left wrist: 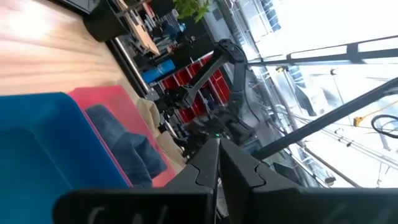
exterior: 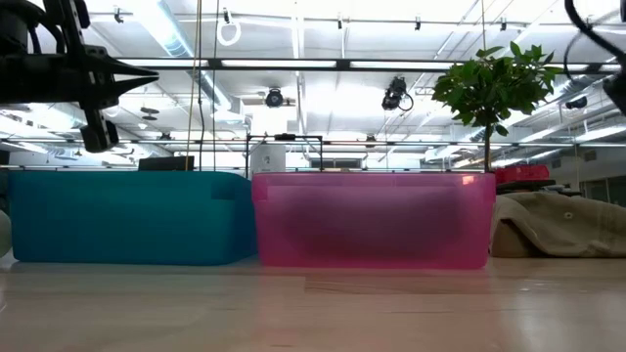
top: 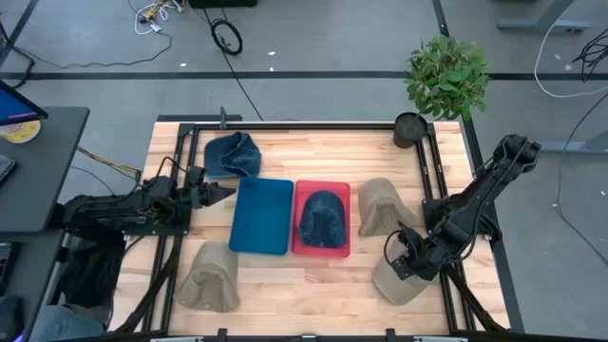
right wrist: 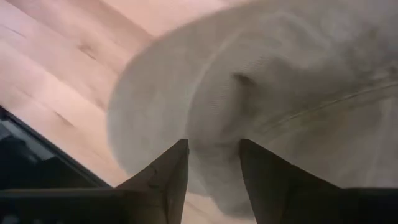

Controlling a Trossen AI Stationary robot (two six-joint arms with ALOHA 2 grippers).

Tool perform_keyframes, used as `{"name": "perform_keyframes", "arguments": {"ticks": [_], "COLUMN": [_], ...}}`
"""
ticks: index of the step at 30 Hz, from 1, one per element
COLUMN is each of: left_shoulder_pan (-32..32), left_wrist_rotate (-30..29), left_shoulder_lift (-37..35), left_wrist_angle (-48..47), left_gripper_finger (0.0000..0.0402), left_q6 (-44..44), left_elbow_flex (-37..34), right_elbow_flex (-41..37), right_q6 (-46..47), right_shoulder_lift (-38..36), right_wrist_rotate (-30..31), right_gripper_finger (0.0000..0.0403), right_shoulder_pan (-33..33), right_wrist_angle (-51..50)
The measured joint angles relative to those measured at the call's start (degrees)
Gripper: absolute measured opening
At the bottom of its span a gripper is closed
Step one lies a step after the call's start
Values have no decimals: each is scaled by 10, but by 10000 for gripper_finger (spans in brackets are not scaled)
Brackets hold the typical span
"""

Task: Pick & Place hat
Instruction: Put the bottom right brown cap into the blue bin

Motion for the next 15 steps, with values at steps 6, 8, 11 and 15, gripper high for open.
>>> {"name": "perform_keyframes", "arguments": {"ticks": [6,8,11,15], "left_shoulder_pan": [0,0,0,0], "left_wrist_rotate": [23,23,23,23], "left_shoulder_lift": [0,0,0,0], "left_wrist_angle": [0,1,1,1], "left_gripper_finger": [16,16,16,16], "left_q6": [-29,-41,-42,-42], "left_elbow_flex": [0,0,0,0], "right_elbow_flex": [-78,-91,-98,-99], "right_q6": [27,29,21,-29], "right_shoulder_lift": [-1,-1,-1,0], "right_wrist_rotate": [8,8,7,8], "right_gripper_finger": [148,139,89,14], "right_shoulder_pan": [-1,-2,-2,-2], "right_wrist_angle": [114,132,149,189]}}
